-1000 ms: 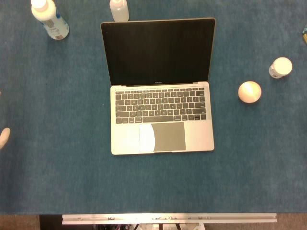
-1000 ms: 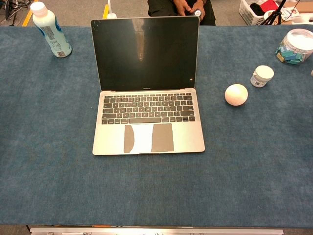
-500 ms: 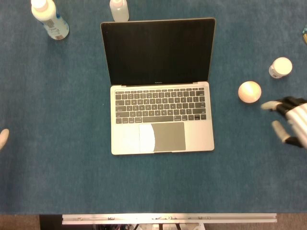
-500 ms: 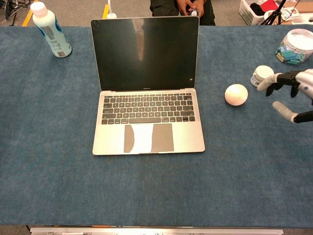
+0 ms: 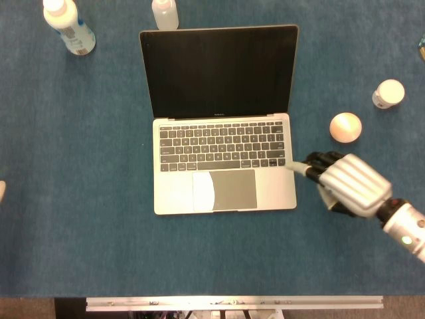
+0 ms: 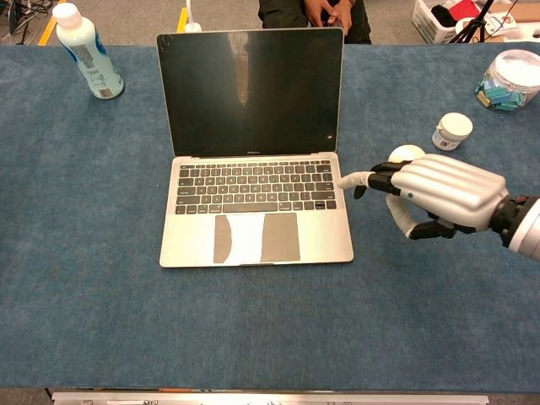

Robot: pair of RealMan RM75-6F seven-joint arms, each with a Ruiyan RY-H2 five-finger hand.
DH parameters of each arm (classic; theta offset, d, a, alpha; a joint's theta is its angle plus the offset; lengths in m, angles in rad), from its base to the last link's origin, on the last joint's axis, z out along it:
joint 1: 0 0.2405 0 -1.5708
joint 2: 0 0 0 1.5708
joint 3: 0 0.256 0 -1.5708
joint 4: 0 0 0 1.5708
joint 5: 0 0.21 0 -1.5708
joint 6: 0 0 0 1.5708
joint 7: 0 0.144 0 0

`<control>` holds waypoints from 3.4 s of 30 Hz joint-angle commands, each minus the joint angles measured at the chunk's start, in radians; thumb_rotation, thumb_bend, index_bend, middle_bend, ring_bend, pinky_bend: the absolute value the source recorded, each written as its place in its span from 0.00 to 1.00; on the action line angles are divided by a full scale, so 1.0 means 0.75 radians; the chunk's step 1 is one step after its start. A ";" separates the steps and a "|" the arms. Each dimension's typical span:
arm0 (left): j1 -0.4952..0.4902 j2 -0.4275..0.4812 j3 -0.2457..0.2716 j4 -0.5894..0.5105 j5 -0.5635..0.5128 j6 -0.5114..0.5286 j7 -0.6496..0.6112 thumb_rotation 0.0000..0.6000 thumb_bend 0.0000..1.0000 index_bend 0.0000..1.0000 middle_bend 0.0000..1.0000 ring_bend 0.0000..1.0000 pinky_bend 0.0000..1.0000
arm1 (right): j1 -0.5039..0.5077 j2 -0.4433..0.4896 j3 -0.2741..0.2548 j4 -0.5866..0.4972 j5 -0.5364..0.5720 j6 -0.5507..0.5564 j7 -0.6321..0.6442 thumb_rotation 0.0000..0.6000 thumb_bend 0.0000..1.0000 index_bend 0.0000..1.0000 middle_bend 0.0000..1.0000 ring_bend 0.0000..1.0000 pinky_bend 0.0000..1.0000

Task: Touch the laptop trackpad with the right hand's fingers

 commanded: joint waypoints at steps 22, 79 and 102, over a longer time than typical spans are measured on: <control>0.010 0.005 -0.001 0.003 -0.001 0.001 -0.001 1.00 0.25 0.19 0.14 0.09 0.08 | 0.095 -0.132 -0.095 0.078 -0.022 -0.068 -0.050 0.40 0.22 0.01 0.12 0.02 0.02; 0.006 0.002 -0.004 0.006 -0.002 -0.015 0.008 1.00 0.25 0.19 0.14 0.09 0.08 | 0.050 -0.174 -0.167 0.165 -0.037 0.081 -0.023 0.40 0.21 0.01 0.12 0.01 0.02; -0.020 -0.030 -0.014 0.042 0.000 -0.041 -0.003 1.00 0.25 0.19 0.14 0.09 0.08 | -0.252 0.212 -0.028 0.086 0.142 0.630 -0.025 0.92 0.22 0.03 0.16 0.01 0.01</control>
